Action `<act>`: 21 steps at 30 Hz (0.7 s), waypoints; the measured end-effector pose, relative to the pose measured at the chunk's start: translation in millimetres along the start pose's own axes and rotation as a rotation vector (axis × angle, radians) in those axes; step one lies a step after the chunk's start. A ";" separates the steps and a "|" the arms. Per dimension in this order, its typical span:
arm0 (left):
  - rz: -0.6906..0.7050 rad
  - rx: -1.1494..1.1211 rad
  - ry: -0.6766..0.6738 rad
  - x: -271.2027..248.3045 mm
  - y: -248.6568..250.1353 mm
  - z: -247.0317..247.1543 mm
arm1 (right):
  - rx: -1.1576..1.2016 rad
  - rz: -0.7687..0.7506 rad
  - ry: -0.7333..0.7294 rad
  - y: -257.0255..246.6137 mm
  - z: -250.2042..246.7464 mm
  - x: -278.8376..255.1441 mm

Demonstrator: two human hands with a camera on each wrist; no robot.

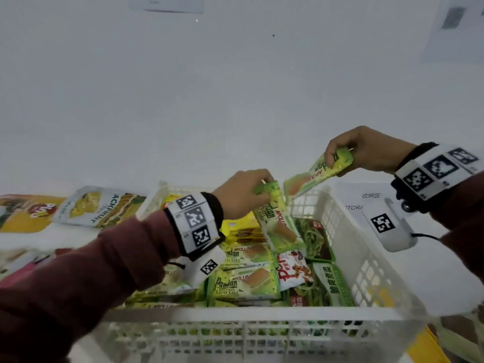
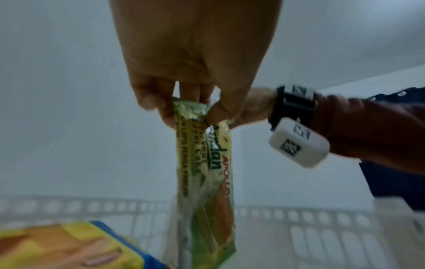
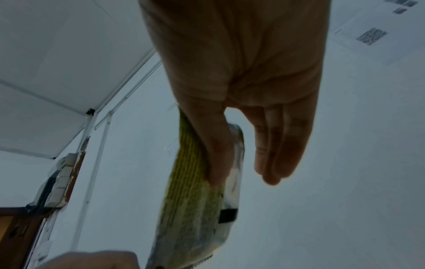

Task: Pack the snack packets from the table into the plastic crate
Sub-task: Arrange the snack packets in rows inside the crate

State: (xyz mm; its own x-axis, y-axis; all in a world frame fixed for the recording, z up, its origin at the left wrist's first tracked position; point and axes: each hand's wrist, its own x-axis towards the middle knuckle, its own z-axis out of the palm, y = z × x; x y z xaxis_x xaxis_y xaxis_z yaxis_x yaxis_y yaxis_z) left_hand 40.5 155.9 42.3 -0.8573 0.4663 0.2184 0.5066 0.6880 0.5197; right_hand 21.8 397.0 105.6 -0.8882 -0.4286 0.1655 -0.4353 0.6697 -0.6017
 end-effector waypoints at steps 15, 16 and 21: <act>-0.596 0.045 -0.540 -74.0 -76.0 -53.8 | 0.002 0.093 -0.639 -39.1 102.9 35.4; -0.616 0.097 -0.581 -74.5 -78.6 -52.5 | 0.022 0.090 -0.622 -41.5 105.7 35.4; -0.565 0.328 -0.761 -72.4 -75.7 -43.9 | 0.034 -0.012 -0.604 -45.7 119.8 39.4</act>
State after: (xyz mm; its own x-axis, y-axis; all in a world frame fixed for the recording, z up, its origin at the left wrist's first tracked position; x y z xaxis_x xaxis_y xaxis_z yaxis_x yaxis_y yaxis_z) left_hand 60.1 45.6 23.3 -0.7514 0.1763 -0.6358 0.1419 0.9843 0.1052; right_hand 24.3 276.9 46.1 -0.6381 -0.7114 -0.2943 -0.4311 0.6469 -0.6290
